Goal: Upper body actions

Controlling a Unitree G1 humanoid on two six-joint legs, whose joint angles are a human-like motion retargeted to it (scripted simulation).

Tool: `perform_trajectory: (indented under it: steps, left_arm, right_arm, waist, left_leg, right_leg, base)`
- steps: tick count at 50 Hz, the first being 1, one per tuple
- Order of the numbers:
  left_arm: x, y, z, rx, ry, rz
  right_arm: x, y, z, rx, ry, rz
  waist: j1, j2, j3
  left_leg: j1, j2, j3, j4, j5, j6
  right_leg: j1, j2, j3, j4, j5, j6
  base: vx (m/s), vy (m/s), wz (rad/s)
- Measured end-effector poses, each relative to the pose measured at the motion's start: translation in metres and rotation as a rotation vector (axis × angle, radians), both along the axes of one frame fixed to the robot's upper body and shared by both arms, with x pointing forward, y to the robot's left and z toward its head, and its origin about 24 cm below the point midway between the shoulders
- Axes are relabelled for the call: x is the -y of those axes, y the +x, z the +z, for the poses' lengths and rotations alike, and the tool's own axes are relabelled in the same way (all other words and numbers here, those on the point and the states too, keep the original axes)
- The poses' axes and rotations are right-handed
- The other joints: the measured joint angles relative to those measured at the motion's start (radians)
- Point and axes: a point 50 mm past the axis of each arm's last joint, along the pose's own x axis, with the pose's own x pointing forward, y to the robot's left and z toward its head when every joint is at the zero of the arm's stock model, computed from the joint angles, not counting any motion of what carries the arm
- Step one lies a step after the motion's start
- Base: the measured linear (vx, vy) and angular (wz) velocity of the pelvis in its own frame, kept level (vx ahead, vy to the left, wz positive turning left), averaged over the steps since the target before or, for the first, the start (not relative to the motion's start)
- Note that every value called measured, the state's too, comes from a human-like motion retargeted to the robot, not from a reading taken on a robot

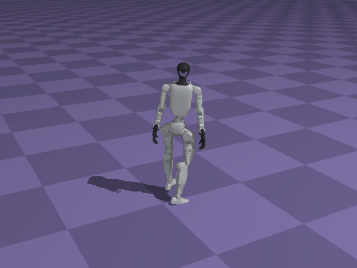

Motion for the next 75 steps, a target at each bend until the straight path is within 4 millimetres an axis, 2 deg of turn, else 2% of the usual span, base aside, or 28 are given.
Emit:
perform_trajectory:
  steps: [5,9,14,21,25,32,38,42,48,55,61,65,71,75]
  left_arm:
    - [-0.006,-0.004,0.001,-0.011,0.029,0.042]
    - [-0.012,-0.014,0.004,-0.043,0.061,0.085]
    - [-0.003,-0.039,0.006,-0.106,0.071,0.192]
    - [0.024,-0.074,0.009,-0.214,0.025,0.298]
    - [0.036,-0.073,0.008,-0.206,-0.006,0.321]
    - [0.041,-0.057,0.004,-0.157,-0.036,0.275]
    - [0.031,-0.04,0.001,-0.091,-0.024,0.229]
    - [0.025,-0.037,0.0,-0.066,-0.008,0.25]
    - [0.014,-0.048,0.004,-0.119,0.019,0.272]
    - [0.002,-0.067,0.011,-0.185,0.034,0.251]
    - [-0.008,-0.072,0.014,-0.198,0.032,0.251]
    - [-0.02,-0.066,0.015,-0.192,0.041,0.232]
    - [-0.044,-0.015,0.012,-0.041,0.101,0.122]
    - [-0.05,0.013,0.011,0.047,0.133,0.055]
  right_arm:
    - [0.004,0.001,0.001,0.008,-0.02,0.005]
    - [0.004,0.009,-0.001,0.036,-0.027,0.015]
    - [0.006,0.038,-0.003,0.139,-0.043,0.055]
    - [0.0,0.076,-0.005,0.268,-0.008,0.114]
    - [-0.012,0.088,-0.007,0.302,0.05,0.131]
    - [-0.022,0.089,-0.009,0.259,0.097,0.243]
    - [-0.025,0.08,-0.01,0.222,0.109,0.301]
    - [-0.024,0.076,-0.01,0.211,0.109,0.281]
    - [-0.025,0.091,-0.009,0.253,0.127,0.252]
    - [-0.024,0.114,-0.007,0.307,0.14,0.288]
    - [-0.014,0.116,-0.004,0.285,0.06,0.286]
    - [-0.004,0.103,-0.003,0.225,0.024,0.27]
    - [0.006,0.076,-0.002,0.147,-0.026,0.131]
    - [0.006,0.056,-0.001,0.091,-0.028,0.08]
  waist:
    - [0.06,-0.015,0.029]
    - [0.15,-0.064,0.041]
    - [0.26,-0.086,0.07]
    - [0.306,-0.081,0.076]
    - [0.349,-0.088,0.088]
    - [0.389,-0.094,0.105]
    - [0.35,-0.094,0.092]
    - [0.308,-0.087,0.091]
    - [0.225,-0.073,0.088]
    - [0.103,-0.048,0.075]
    - [-0.053,-0.01,0.048]
    - [-0.15,0.023,0.021]
    - [-0.219,0.052,0.041]
    - [-0.239,0.056,0.047]
  left_leg:
    - [-0.025,-0.045,-0.09,-0.009,0.056,-0.037]
    - [-0.053,-0.098,-0.158,-0.029,0.095,-0.064]
    - [-0.075,-0.13,-0.228,-0.04,0.116,-0.087]
    - [-0.092,-0.142,-0.298,-0.05,0.132,-0.114]
    - [-0.102,-0.145,-0.316,-0.054,0.137,-0.121]
    - [-0.104,-0.146,-0.32,-0.058,0.141,-0.116]
    - [-0.086,-0.14,-0.29,-0.063,0.128,-0.086]
    - [-0.047,-0.122,-0.225,-0.058,0.095,-0.06]
    - [0.012,-0.042,-0.054,-0.029,0.013,-0.024]
    - [0.103,0.03,0.062,-0.004,-0.09,0.028]
    - [0.189,0.088,0.208,-0.016,-0.141,0.043]
    - [0.217,0.113,0.285,-0.028,-0.156,0.046]
    - [0.257,0.133,0.357,-0.034,-0.174,0.041]
    - [0.273,0.137,0.379,-0.037,-0.177,0.04]
  right_leg:
    - [0.058,0.014,-0.126,0.011,-0.026,0.04]
    - [0.075,0.017,-0.217,-0.004,-0.029,0.067]
    - [0.077,0.017,-0.274,0.006,-0.035,0.088]
    - [0.078,0.038,-0.306,0.016,-0.038,0.103]
    - [0.072,0.045,-0.318,0.018,-0.036,0.103]
    - [0.072,0.043,-0.338,0.02,-0.03,0.103]
    - [0.073,0.036,-0.332,0.019,-0.019,0.103]
    - [0.085,0.022,-0.298,0.016,-0.008,0.096]
    - [0.064,0.013,-0.174,0.005,0.018,0.039]
    - [0.012,0.005,0.043,0.007,0.057,-0.027]
    - [-0.041,0.027,0.225,0.002,0.107,-0.073]
    - [-0.073,0.043,0.286,0.0,0.132,-0.083]
    - [-0.107,0.048,0.362,0.028,0.149,-0.088]
    - [-0.113,0.05,0.4,0.035,0.155,-0.091]
  base:
    - [-0.15,0.13,2.11]
    - [-0.12,0.04,1.63]
    - [-0.09,0.02,0.78]
    - [-0.05,0.03,0.52]
    - [-0.05,-0.04,0.27]
    - [0.0,-0.01,0.03]
    - [0.05,-0.03,-0.21]
    - [0.15,-0.06,-0.87]
    - [0.19,-0.19,-1.72]
    - [0.13,-0.26,-2.27]
    - [0.02,-0.24,-2.02]
    - [-0.06,-0.21,-1.37]
    - [-0.12,-0.13,-0.96]
    - [-0.06,-0.06,-0.35]
